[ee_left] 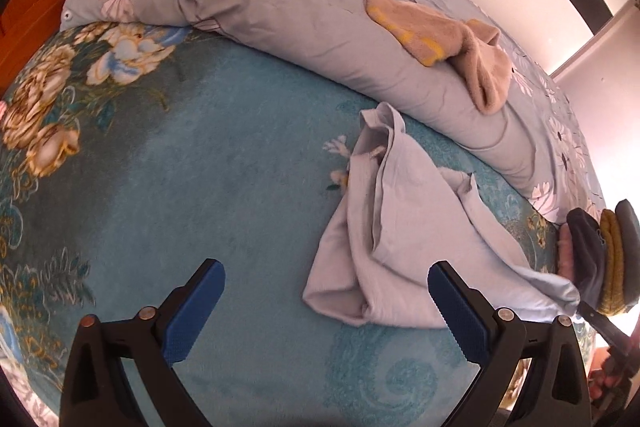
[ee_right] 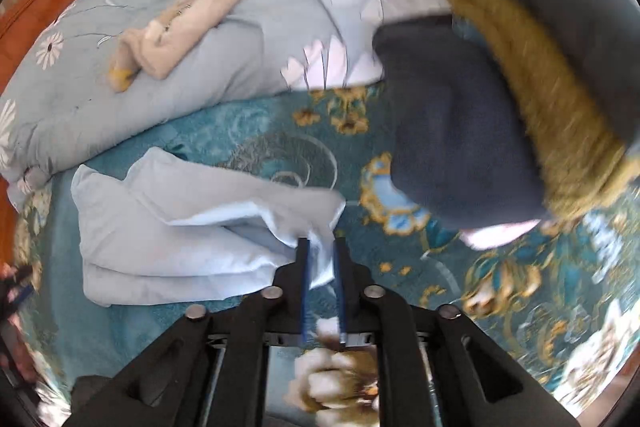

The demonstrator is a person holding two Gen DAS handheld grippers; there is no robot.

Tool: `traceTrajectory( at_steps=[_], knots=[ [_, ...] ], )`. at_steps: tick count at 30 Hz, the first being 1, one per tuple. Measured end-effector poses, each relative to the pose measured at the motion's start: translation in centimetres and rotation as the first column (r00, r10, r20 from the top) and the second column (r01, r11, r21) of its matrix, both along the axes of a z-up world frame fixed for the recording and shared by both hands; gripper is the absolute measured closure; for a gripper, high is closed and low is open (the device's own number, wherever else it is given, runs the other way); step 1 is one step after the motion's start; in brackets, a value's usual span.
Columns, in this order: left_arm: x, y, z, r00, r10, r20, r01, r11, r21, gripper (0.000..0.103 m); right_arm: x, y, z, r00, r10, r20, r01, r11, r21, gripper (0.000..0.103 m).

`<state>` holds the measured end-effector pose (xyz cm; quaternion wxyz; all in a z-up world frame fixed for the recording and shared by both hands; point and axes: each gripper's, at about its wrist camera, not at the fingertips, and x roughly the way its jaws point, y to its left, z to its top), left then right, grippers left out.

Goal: Fold clothes
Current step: 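Lower the shirt onto the teal blanket and open the right gripper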

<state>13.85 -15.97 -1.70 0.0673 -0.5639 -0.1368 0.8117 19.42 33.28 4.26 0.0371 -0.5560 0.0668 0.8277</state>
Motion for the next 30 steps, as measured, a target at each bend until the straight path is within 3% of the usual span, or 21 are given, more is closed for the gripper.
traceTrajectory(
  at_steps=[1, 4, 7, 12, 16, 19, 22, 24, 26, 30],
  knots=[
    [-0.8, 0.2, -0.1, 1.000, -0.002, 0.002, 0.002, 1.000, 0.003, 0.000, 0.1, -0.3, 0.7, 1.000, 0.017, -0.021, -0.016, 0.999, 0.029, 0.076],
    [-3.0, 0.7, -0.5, 1.000, -0.010, 0.007, 0.010, 1.000, 0.010, 0.000, -0.8, -2.3, 1.6, 0.995, 0.082, -0.063, -0.078, 0.995, 0.057, 0.069],
    [-5.3, 1.2, -1.0, 1.000, -0.017, 0.012, 0.017, 1.000, 0.018, 0.000, -2.7, -5.3, 1.0, 0.985, 0.164, -0.062, -0.163, 0.986, 0.020, 0.068],
    [-9.4, 2.6, -2.4, 0.998, -0.029, 0.046, 0.026, 0.997, 0.072, 0.001, -6.4, -13.1, -3.0, 0.947, 0.320, 0.014, -0.320, 0.947, -0.035, 0.068],
    [-12.0, 3.7, -3.5, 0.996, -0.032, 0.079, 0.021, 0.991, 0.134, 0.004, -7.2, -15.4, -4.7, 0.940, 0.338, 0.037, -0.336, 0.940, -0.058, 0.068],
    [-13.1, 4.6, -4.3, 0.993, -0.044, 0.111, 0.028, 0.989, 0.149, 0.018, -7.5, -15.8, -5.4, 0.940, 0.336, 0.051, -0.334, 0.941, -0.056, 0.068],
    [-13.5, 5.4, -5.2, 0.988, -0.049, 0.146, 0.026, 0.988, 0.154, 0.042, -7.7, -16.2, -6.1, 0.940, 0.334, 0.065, -0.331, 0.942, -0.053, 0.068],
    [-13.4, 5.8, -5.6, 0.984, -0.050, 0.169, 0.024, 0.987, 0.157, 0.077, -7.6, -15.5, -6.2, 0.944, 0.320, 0.076, -0.316, 0.947, -0.053, 0.068],
    [-13.0, 6.0, -5.5, 0.984, -0.054, 0.170, 0.024, 0.985, 0.169, 0.096, -7.6, -14.8, -6.1, 0.948, 0.306, 0.083, -0.303, 0.952, -0.051, 0.068],
    [-10.5, 6.0, -3.2, 0.992, -0.072, 0.100, 0.052, 0.980, 0.191, 0.098, -7.2, -13.5, -5.5, 0.956, 0.284, 0.078, -0.281, 0.958, -0.055, 0.068]
  ],
)
